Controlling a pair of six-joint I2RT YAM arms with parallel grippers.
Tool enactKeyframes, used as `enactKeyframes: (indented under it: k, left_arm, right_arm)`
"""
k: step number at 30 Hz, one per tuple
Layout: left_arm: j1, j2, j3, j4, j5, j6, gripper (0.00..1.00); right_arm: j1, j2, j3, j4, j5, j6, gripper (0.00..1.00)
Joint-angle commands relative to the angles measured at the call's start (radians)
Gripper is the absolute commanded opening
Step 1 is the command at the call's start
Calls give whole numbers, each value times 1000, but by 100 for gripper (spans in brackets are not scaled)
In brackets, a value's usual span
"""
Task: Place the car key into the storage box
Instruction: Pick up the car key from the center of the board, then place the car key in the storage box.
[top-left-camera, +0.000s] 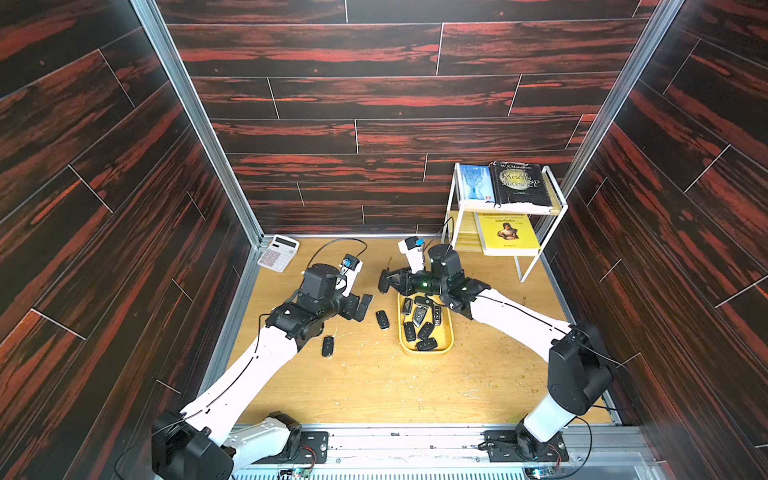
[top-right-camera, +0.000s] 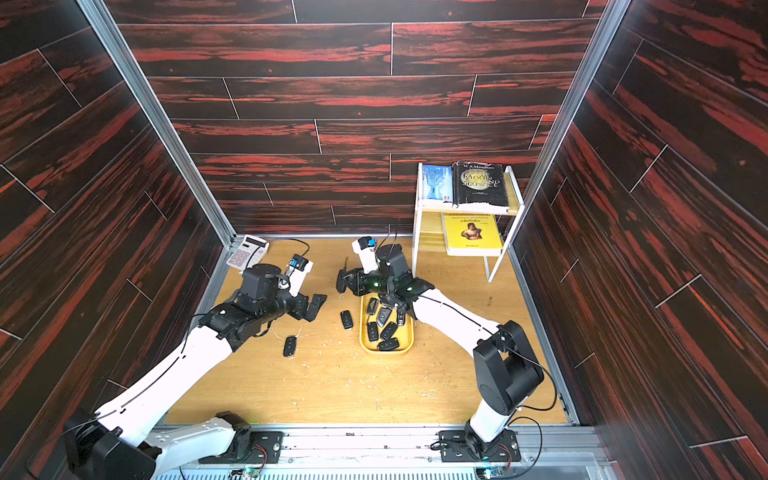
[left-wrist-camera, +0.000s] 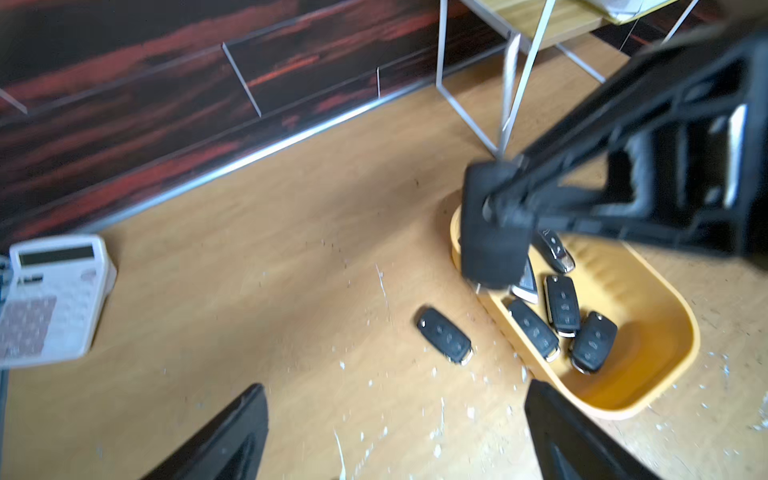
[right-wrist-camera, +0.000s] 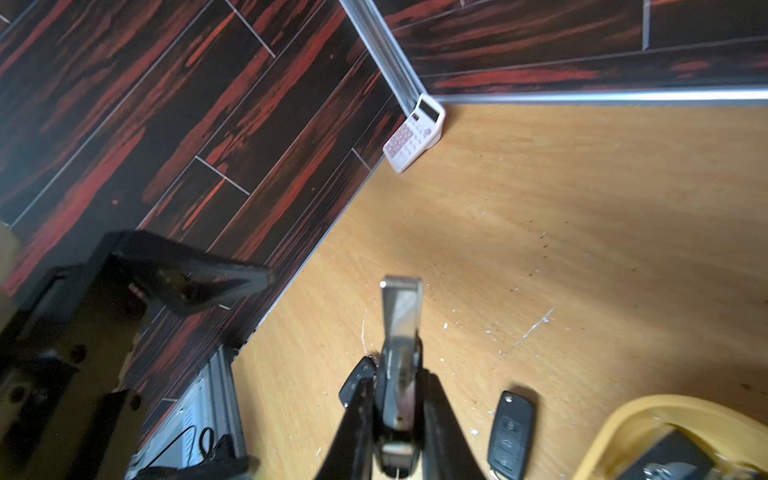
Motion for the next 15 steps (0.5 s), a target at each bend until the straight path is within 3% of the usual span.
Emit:
enactKeyframes:
  k: [1, 5, 15]
  left_arm:
    - [54, -61, -4, -112, 44, -69, 100]
    - [126, -78, -17, -148, 94, -72, 100]
    - [134, 1, -10, -100, 146, -95, 100]
  right_arm:
    - [-7, -65, -2, -46, 51, -40, 0]
    - [-15, -120, -31, -110, 104, -65, 0]
    - [-50, -265, -186, -157, 164, -79, 0]
